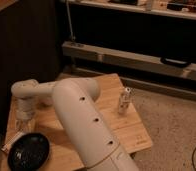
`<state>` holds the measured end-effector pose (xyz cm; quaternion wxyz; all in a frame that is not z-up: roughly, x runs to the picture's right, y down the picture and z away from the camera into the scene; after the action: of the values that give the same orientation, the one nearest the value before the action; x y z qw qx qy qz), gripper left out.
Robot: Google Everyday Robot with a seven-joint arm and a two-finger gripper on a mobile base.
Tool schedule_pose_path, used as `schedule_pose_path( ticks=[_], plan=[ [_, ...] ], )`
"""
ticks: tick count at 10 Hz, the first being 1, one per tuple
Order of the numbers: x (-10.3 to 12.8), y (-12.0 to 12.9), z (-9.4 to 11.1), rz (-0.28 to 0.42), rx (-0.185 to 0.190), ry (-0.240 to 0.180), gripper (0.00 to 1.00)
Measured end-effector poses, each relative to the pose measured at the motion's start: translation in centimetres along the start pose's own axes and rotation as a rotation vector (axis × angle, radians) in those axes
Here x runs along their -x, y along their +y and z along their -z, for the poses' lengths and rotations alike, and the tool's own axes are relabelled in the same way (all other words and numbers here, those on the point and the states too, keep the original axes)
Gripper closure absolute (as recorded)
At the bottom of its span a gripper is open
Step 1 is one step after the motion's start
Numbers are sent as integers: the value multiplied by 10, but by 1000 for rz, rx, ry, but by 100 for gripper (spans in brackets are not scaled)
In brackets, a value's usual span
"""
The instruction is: Place the eraser on the white sponge
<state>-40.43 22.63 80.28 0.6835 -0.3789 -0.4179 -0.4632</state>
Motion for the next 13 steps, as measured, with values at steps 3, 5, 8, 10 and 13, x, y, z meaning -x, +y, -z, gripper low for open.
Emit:
schedule_pose_path(
  ticks=[3, 5, 8, 10, 13],
  plan=[
    [-2, 2, 0, -2, 4, 3, 20],
    [-2, 2, 0, -3, 3, 2, 20],
    [-2, 2, 0, -4, 1, 2, 20],
    [-2, 2, 0, -4, 1, 1, 20],
    [-2, 1, 0, 3, -3, 10, 20]
  ],
)
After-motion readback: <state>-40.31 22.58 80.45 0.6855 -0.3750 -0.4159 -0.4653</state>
